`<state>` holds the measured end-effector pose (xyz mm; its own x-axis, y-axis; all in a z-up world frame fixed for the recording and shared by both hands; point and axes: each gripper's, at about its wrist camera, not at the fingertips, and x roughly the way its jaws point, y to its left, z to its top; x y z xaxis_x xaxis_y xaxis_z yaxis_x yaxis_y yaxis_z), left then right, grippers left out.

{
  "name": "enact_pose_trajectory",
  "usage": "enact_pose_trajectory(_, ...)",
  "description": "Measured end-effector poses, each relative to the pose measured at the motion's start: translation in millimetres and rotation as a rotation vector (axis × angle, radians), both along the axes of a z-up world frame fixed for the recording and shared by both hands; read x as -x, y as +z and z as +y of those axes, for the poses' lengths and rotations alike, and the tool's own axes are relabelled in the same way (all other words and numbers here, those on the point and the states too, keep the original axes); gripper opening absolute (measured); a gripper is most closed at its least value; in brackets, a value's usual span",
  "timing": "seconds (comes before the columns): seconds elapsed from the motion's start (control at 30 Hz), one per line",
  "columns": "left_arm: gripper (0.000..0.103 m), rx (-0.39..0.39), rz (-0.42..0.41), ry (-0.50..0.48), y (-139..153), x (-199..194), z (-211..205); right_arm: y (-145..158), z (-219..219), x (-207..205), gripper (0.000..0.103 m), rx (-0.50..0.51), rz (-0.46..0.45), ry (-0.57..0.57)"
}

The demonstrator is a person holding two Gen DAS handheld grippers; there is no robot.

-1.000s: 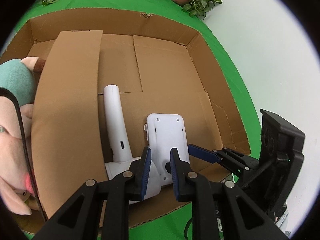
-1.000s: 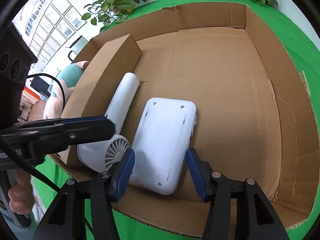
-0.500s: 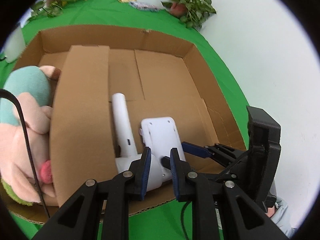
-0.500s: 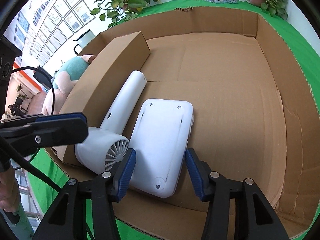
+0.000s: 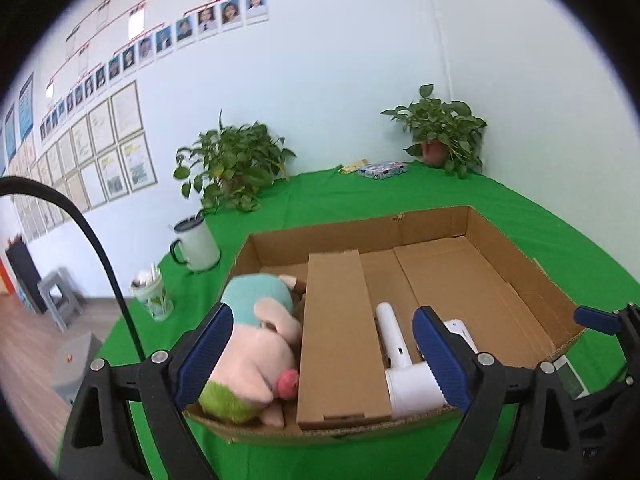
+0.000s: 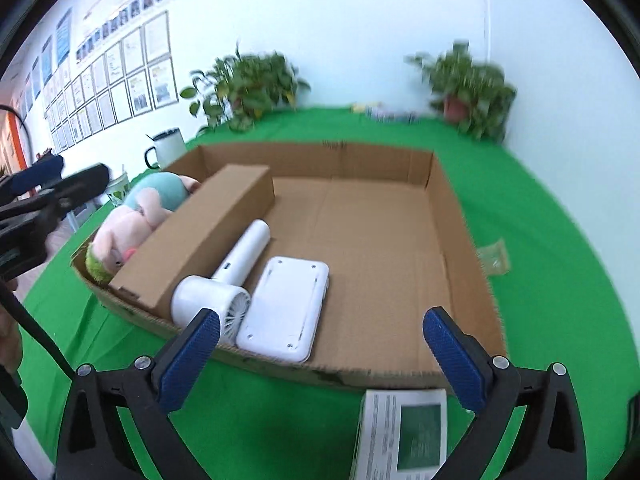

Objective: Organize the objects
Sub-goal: 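Open the left gripper and withdraw both tools from the box, then move the right gripper to the white medicine box and grasp it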

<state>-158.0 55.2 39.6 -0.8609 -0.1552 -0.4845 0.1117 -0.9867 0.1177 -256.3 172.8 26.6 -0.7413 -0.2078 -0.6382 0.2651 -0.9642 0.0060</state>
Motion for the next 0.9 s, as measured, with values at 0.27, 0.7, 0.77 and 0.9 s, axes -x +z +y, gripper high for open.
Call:
enact_pose_trajectory(0.27,0.092,-0.015,-0.036,0.014,-12,-29,-8,16,4,-55,0.102,0.021,0.092,0.002)
enact_pose_trajectory(0.7,0.092,-0.061,-0.072,-0.008,-26,-49,-17,0,24,-100,0.102,-0.026,0.053,0.009)
enact_pose_trajectory(0.77,0.092,-0.085,-0.109,-0.028,-37,-54,-19,-15,38,-109,0.102,-0.035,0.0,-0.009)
enact_pose_trajectory(0.9,0.092,-0.106,-0.184,-0.059,-60,-59,-16,-46,64,-117,0.099,-0.048,-0.11,-0.078)
